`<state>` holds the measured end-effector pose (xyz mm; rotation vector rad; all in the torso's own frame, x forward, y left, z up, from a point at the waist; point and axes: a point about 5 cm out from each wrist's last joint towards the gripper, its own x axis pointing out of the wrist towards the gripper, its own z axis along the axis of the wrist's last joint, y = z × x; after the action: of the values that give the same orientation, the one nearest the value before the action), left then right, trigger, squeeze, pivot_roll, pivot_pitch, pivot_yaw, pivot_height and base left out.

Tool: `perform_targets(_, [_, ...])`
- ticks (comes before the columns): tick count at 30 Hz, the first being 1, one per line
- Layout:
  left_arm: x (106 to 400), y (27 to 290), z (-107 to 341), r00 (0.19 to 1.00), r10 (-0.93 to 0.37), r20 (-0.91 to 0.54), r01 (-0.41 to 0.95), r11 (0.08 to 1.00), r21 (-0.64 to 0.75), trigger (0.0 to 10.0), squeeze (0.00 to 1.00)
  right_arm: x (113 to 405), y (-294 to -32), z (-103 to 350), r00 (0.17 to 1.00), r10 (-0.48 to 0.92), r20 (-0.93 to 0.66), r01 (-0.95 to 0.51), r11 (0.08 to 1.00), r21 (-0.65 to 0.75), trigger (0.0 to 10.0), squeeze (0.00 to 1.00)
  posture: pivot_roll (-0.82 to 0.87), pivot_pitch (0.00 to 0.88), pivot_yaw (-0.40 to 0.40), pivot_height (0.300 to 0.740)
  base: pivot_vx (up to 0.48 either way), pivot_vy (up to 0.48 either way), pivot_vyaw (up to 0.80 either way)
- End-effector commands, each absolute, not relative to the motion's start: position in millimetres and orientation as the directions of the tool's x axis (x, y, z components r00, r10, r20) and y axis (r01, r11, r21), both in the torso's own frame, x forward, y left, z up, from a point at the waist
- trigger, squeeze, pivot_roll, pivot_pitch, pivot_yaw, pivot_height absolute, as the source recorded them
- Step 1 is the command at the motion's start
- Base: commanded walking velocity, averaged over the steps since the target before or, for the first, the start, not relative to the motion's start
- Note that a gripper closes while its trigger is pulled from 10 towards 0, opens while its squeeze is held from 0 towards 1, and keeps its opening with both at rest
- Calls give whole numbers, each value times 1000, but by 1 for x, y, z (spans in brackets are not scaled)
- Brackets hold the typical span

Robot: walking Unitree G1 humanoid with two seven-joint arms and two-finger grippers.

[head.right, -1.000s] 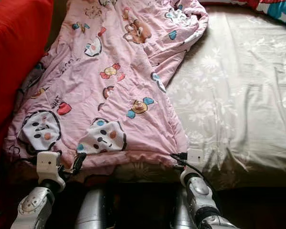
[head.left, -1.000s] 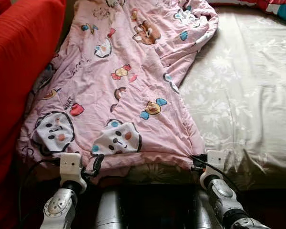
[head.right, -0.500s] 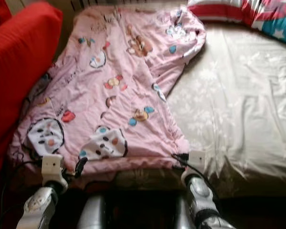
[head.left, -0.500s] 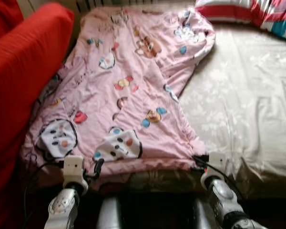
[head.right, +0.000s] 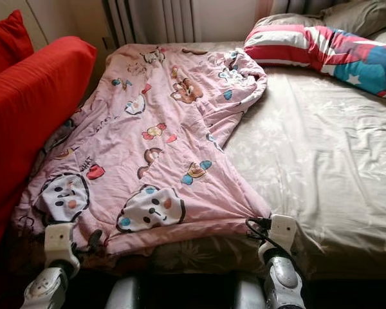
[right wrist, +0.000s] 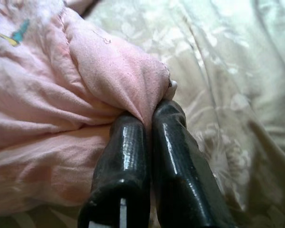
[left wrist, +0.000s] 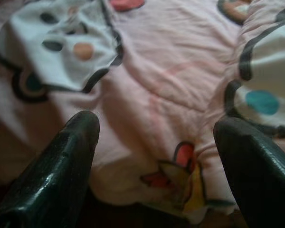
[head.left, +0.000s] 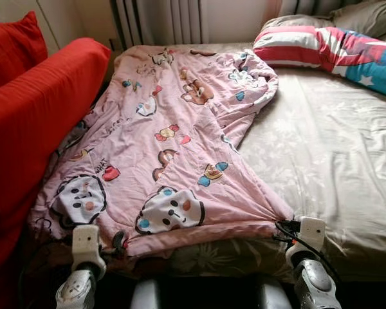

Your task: Clean up the room

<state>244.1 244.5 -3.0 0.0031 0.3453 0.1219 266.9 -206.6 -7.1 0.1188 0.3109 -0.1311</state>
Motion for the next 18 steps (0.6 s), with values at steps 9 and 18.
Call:
perform_targets(9, [230, 254, -22, 886, 192, -423, -194, 980, 38, 10000, 0, 279, -208, 5, 956, -121, -266, 153, 983, 102, 10000, 0, 14, 6, 25, 628, 0, 0, 0])
perform_targets(18, [214, 254, -40, 829, 203, -521, -209, 977, 47, 10000, 0, 282, -206, 7, 960, -109, -258, 141, 984, 109, 10000, 0, 16, 0, 18, 688, 0, 0, 0])
